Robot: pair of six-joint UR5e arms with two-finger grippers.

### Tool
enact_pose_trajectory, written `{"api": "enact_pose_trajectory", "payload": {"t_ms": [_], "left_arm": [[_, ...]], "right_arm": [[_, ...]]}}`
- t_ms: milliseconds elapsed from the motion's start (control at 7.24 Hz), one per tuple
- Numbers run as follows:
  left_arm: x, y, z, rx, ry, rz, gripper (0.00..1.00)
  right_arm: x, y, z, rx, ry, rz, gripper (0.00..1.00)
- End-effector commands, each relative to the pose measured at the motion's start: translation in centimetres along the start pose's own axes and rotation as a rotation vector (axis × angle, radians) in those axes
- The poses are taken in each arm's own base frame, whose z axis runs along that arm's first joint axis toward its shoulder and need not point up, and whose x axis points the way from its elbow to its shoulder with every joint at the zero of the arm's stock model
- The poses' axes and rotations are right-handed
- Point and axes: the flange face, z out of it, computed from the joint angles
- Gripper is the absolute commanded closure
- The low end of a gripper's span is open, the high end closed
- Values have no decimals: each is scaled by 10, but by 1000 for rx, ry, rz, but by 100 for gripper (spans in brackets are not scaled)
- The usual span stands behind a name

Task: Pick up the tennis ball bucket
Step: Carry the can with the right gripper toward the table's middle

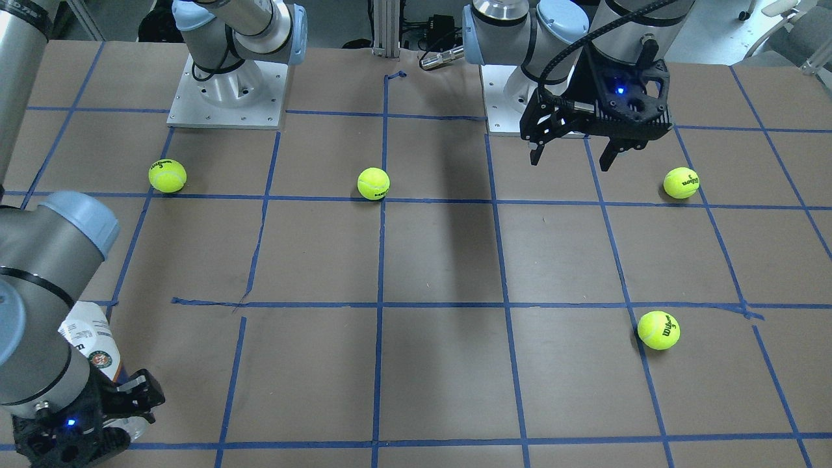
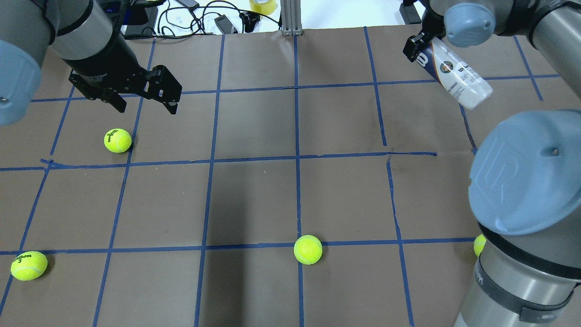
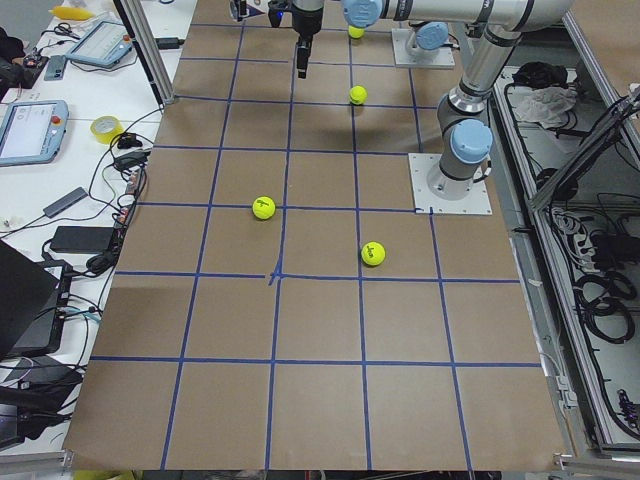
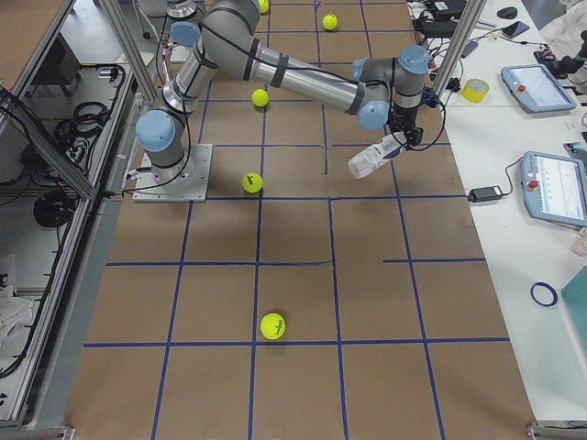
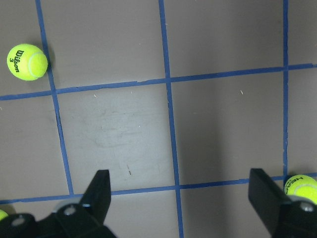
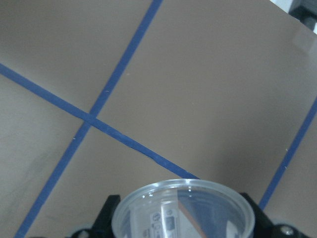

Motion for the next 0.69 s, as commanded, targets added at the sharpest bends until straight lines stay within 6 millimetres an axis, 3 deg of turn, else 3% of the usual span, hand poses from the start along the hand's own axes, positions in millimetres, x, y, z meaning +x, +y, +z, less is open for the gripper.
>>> {"api": "enact_pose_trajectory", "payload": {"t_ms": [0, 276, 553], "left_arm": [[-1, 0, 0, 0, 0, -1, 0], [-1, 0, 0, 0, -2, -1, 0], [-1, 1, -1, 0, -3, -1, 0]], "right_arm": [[-51, -27, -4, 18, -11, -182, 100], [-112, -55, -9, 71, -35, -477, 100], [-150, -68, -9, 71, -35, -644, 100]]}}
